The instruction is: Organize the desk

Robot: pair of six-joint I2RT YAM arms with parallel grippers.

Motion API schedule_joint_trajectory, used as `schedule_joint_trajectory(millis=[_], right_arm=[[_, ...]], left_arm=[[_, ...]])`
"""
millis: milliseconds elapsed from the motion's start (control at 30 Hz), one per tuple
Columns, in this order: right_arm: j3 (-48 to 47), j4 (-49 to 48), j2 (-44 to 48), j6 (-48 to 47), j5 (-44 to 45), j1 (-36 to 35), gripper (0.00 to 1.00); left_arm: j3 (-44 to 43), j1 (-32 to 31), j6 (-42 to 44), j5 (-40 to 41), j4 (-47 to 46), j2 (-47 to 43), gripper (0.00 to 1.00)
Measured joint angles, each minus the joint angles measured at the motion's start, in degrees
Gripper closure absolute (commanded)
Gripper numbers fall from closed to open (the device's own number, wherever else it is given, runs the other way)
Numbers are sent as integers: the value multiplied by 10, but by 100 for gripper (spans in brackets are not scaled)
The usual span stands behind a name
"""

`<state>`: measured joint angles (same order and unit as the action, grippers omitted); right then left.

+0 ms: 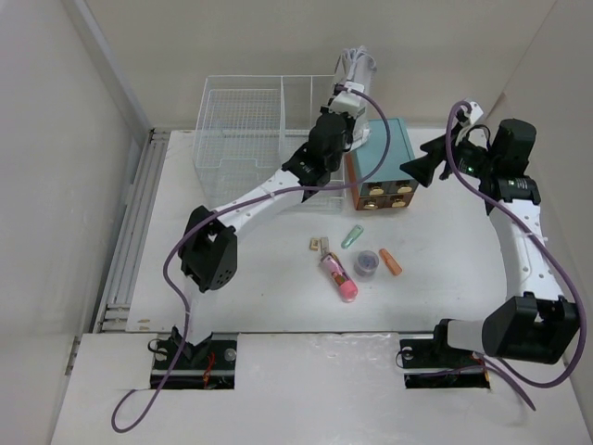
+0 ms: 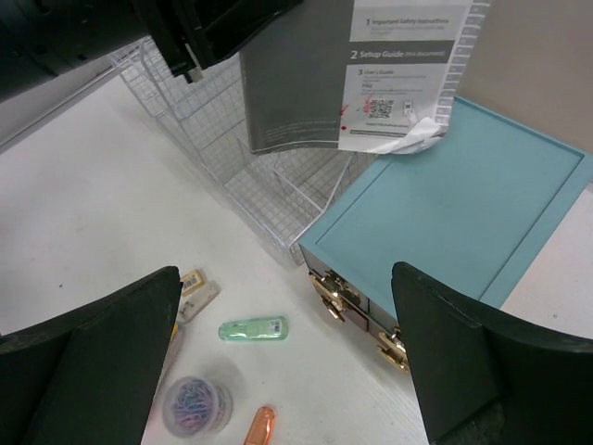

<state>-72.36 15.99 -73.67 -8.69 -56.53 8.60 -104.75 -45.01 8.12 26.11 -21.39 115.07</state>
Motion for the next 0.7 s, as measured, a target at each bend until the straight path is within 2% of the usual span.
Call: schedule_joint_trajectory(millis=[233,433,700], right_arm=[[0,0,-12,1,-2,0,0],[0,0,-13,2,-3,0,0],[1,0,-16,2,-3,0,0]], left_arm=[[32,-30,7,-3,8,-71,100],[39,-52,26,-1,-24,-145,100],[36,-43,61,28,-71,-142,100]])
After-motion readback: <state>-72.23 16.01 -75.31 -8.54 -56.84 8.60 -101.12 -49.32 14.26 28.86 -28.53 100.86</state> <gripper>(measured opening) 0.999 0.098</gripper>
